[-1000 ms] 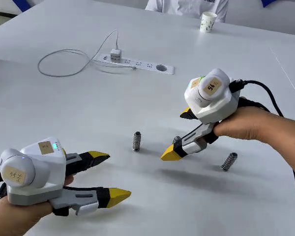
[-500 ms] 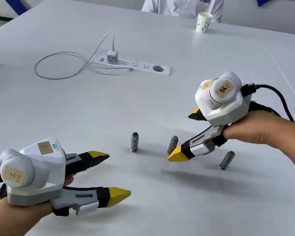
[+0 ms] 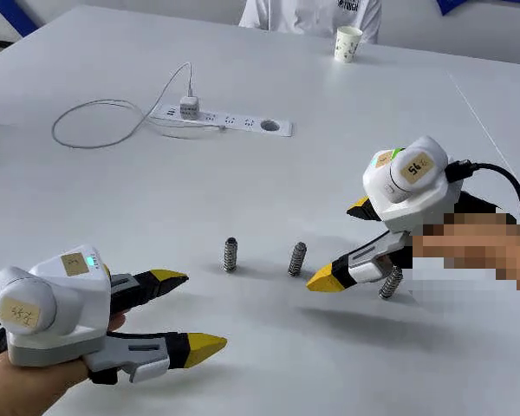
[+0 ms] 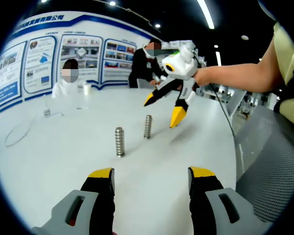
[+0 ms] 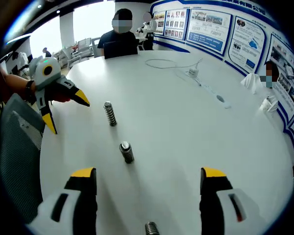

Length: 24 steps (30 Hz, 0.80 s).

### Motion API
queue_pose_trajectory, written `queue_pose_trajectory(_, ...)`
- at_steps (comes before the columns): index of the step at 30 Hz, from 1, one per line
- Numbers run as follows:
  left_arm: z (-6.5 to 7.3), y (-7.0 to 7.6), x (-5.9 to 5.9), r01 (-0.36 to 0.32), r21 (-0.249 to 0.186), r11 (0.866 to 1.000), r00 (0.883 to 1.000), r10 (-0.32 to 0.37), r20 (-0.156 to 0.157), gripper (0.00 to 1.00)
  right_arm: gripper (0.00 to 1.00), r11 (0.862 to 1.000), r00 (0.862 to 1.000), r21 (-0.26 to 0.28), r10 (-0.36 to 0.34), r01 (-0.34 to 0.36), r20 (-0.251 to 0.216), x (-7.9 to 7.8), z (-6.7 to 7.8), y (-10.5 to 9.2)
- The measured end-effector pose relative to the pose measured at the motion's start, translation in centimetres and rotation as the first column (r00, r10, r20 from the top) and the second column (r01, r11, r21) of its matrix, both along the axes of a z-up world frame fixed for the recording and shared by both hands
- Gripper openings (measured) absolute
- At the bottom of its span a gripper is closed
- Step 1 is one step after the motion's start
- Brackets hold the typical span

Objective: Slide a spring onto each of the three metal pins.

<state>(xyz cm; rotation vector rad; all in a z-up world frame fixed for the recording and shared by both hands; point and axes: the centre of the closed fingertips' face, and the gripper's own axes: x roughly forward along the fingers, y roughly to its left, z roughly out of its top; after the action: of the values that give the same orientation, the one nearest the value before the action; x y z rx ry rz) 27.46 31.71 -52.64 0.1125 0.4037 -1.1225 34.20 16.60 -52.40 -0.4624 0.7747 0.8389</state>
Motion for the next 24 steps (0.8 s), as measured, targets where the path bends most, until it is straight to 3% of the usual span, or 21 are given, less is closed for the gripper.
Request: queue_pose_trajectory(24, -0.2, -0.3, 0.0, 0.016, 0.007, 1.0, 1.0, -0.016, -0.004, 0.62, 0.9, 0.993, 0.994, 0.028, -0.112, 0.112, -0.002, -2.1, -1.0, -4.2)
